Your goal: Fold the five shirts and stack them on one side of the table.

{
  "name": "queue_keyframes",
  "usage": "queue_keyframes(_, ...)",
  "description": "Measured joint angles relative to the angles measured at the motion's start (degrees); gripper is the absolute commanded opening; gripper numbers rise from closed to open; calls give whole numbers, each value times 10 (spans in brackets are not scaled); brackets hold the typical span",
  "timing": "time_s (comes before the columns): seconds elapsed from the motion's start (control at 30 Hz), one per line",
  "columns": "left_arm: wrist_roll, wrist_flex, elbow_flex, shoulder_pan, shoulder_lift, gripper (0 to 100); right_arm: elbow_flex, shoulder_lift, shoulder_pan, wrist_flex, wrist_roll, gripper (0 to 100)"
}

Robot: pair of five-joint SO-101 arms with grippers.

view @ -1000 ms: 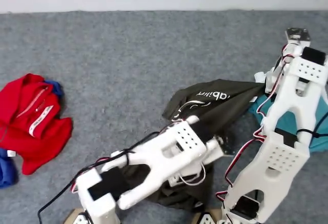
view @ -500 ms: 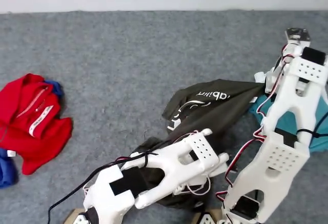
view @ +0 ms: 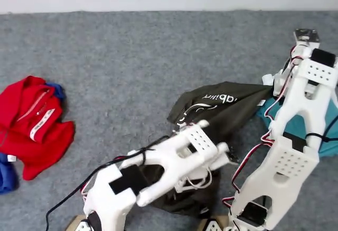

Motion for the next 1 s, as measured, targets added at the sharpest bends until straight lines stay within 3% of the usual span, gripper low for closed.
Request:
queue_keyframes(0.63, -2, -56, -6, -4, 0, 182, 0, 0, 0, 0, 0, 10)
queue_keyframes(0.9, -4, -98, 36, -2, -3, 24, 0, 0, 0, 0, 0, 10)
queue_keyframes(1.0, -4, -100, 39, -2, -4, 14, 0, 0, 0, 0, 0, 10)
